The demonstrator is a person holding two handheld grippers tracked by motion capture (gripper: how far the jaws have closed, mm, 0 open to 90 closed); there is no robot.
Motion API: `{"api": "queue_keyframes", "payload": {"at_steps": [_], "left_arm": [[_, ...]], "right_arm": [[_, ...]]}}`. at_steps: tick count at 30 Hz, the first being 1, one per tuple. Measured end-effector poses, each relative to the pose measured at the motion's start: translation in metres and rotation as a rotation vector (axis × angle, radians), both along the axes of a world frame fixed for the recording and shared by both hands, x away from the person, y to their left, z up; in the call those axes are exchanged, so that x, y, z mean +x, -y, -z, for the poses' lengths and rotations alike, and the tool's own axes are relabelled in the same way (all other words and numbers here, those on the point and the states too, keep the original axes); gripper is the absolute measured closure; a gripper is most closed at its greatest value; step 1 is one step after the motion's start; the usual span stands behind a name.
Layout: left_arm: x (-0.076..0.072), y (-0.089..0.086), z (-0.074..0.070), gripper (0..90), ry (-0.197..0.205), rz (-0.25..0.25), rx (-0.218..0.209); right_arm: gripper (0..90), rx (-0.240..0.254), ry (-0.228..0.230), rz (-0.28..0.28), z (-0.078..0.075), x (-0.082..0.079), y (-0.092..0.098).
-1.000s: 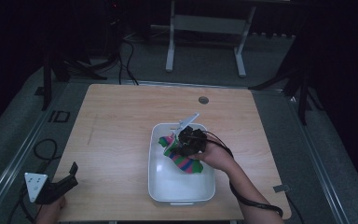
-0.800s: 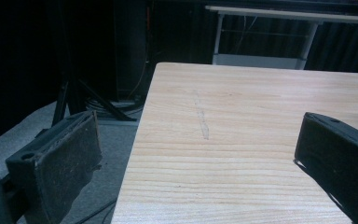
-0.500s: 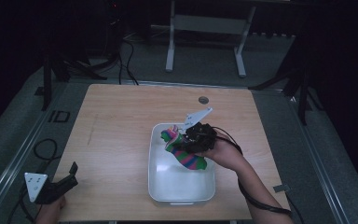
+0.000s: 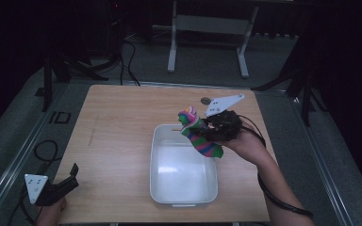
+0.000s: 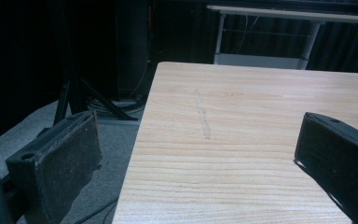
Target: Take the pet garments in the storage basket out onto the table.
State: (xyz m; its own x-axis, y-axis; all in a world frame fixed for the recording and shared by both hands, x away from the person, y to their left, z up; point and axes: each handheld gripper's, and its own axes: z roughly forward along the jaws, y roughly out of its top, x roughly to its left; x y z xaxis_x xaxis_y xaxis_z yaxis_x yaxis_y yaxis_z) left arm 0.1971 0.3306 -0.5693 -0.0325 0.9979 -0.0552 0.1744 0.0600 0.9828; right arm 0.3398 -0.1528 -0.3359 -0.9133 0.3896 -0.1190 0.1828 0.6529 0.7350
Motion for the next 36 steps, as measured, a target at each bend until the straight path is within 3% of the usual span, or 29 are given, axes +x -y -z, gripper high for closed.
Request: {"api": "queue_keyframes", "payload": {"at_steps": [11,24,31,36], "left_arm": [[0.0,0.0,0.0,1.0,-0.001,-0.001,0.002],[0.0,0.001,0.0,0.9,0.001,0.0,0.005],[0.0,0.001,0.0,0.9,0.002,0.0,0.007],[0.0,0.001,0.0,0.9,0.002,0.001,0.008]], "right_arm": [[66.1,-0.003,0.003,0.109,0.003,0.009,0.041],[66.0,-0.007,-0.008,0.278,0.022,0.026,0.101],[66.0,-0.013,-0.014,0.358,0.038,0.034,0.127],[65.9,-0.02,-0.038,0.372,0.062,0.045,0.132]]}}
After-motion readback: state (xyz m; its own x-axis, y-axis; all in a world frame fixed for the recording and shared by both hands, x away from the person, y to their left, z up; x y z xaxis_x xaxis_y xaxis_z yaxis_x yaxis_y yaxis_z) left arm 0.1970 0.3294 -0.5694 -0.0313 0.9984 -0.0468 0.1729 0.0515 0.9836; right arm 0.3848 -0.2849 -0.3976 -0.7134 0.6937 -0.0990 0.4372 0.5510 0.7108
